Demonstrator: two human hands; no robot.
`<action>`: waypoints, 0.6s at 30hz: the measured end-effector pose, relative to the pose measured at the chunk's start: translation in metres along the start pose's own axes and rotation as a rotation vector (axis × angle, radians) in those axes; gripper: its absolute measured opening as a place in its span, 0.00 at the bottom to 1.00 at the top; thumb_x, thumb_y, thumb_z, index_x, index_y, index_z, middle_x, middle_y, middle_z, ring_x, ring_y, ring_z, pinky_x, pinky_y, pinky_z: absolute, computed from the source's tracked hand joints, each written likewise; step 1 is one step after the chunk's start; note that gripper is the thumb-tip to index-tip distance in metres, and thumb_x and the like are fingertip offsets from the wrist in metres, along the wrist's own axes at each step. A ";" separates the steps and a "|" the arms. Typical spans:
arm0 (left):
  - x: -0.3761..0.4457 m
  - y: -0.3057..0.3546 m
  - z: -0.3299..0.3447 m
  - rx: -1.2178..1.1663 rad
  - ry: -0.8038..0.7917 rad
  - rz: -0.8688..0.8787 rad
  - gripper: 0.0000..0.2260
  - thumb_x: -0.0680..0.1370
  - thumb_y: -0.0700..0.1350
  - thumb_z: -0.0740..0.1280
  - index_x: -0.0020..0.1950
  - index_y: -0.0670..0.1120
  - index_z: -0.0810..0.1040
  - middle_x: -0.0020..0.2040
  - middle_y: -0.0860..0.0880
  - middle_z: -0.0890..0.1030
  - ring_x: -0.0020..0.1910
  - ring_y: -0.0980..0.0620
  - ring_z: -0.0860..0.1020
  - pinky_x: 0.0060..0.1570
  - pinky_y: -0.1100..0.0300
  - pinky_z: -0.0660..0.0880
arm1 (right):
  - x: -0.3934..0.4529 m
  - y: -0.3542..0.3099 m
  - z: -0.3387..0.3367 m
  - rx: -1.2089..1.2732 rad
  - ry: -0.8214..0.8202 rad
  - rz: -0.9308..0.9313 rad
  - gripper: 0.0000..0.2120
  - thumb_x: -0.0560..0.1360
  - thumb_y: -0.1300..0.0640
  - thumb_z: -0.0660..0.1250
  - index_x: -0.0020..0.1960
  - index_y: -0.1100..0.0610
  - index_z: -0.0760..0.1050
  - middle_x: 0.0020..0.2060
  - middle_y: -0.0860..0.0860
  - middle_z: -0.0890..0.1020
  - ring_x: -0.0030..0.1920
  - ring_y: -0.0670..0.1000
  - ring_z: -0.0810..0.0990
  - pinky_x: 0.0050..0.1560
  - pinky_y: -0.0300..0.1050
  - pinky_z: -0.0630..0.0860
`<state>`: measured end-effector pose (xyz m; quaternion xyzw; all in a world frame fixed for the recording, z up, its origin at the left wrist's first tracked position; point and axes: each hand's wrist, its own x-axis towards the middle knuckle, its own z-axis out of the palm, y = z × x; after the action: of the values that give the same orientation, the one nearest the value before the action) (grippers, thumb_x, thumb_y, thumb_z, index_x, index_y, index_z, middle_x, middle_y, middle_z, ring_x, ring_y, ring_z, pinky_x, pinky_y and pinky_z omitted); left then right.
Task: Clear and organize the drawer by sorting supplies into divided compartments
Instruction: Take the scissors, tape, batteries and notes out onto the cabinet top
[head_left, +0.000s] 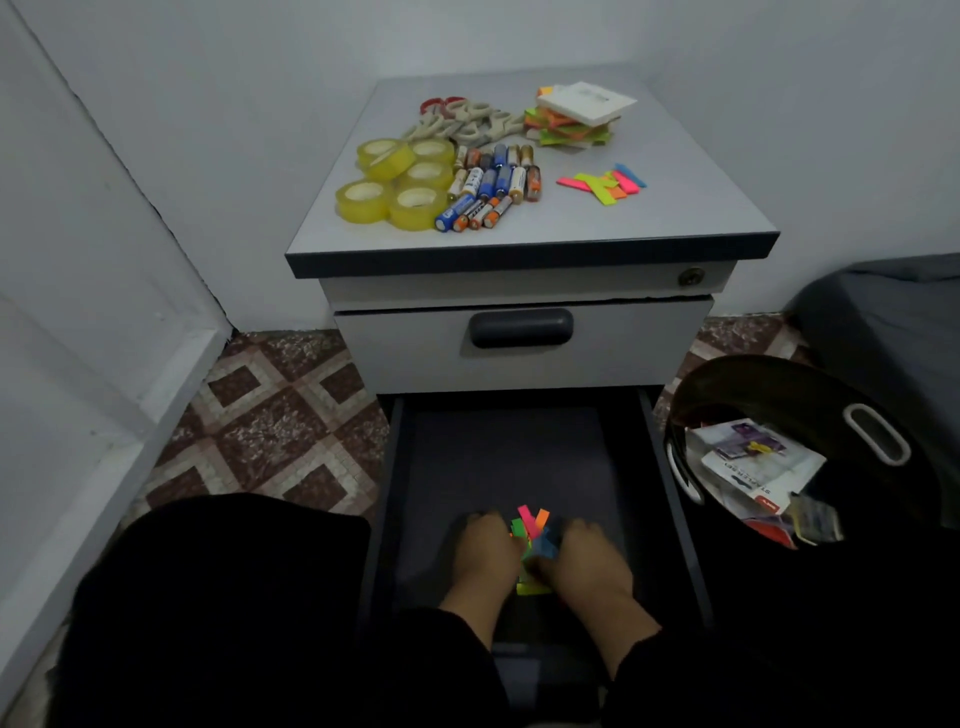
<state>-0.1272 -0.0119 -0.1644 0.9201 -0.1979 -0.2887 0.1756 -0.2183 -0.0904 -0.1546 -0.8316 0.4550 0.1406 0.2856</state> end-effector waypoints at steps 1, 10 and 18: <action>0.001 0.002 0.002 -0.007 -0.001 0.000 0.14 0.76 0.49 0.68 0.55 0.41 0.77 0.55 0.42 0.79 0.53 0.44 0.78 0.50 0.54 0.74 | 0.001 -0.002 0.003 -0.025 0.015 -0.006 0.26 0.72 0.44 0.70 0.65 0.53 0.69 0.61 0.53 0.74 0.60 0.53 0.75 0.56 0.44 0.72; 0.001 0.007 0.005 -0.079 -0.006 -0.114 0.07 0.74 0.43 0.69 0.51 0.44 0.81 0.51 0.44 0.81 0.51 0.45 0.80 0.47 0.55 0.76 | 0.004 -0.006 -0.001 0.087 -0.032 0.023 0.09 0.75 0.51 0.66 0.51 0.52 0.80 0.53 0.53 0.81 0.54 0.53 0.80 0.50 0.41 0.74; 0.002 0.002 -0.011 -0.222 -0.002 -0.153 0.06 0.75 0.35 0.67 0.48 0.44 0.78 0.48 0.46 0.81 0.48 0.48 0.79 0.45 0.56 0.78 | 0.008 -0.003 -0.024 0.303 -0.050 0.077 0.07 0.72 0.61 0.69 0.40 0.51 0.81 0.43 0.52 0.83 0.45 0.50 0.82 0.42 0.39 0.76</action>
<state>-0.1193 -0.0125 -0.1560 0.9072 -0.0943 -0.3222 0.2535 -0.2121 -0.1093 -0.1385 -0.7571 0.4952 0.1019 0.4136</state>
